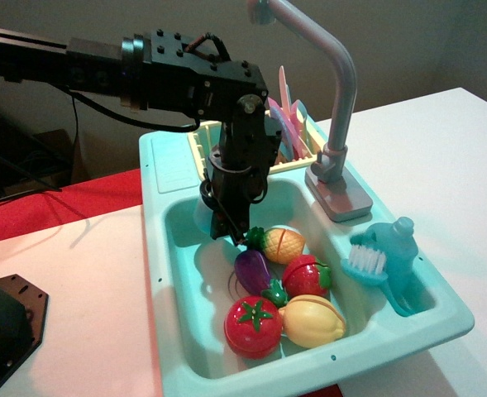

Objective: Put cup from counter to sink

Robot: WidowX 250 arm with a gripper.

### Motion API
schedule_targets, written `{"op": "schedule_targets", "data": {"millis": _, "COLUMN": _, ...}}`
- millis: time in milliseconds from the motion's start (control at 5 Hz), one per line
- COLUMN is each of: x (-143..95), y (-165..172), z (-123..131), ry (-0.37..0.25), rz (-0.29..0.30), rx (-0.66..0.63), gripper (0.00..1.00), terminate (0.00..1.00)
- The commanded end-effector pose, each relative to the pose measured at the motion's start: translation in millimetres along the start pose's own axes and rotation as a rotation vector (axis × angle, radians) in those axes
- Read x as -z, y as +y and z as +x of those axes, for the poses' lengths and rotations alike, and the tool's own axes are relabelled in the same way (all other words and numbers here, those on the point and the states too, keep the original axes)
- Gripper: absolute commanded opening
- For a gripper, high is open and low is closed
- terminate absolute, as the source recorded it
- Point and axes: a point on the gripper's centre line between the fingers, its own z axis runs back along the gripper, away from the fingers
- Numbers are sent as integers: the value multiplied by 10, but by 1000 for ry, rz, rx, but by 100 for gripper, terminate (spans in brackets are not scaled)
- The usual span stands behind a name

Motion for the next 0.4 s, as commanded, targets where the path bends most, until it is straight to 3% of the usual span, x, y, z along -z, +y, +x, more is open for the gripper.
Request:
{"op": "schedule_targets", "data": {"millis": 0, "x": -154, "y": 66, "z": 40, "ry": -46, "rz": -6, "rx": -14, "gripper": 100, "terminate": 0}}
{"op": "schedule_targets", "data": {"millis": 200, "x": -178, "y": 70, "z": 39, "ry": -48, "rz": -6, "rx": -18, "gripper": 100, "terminate": 100}}
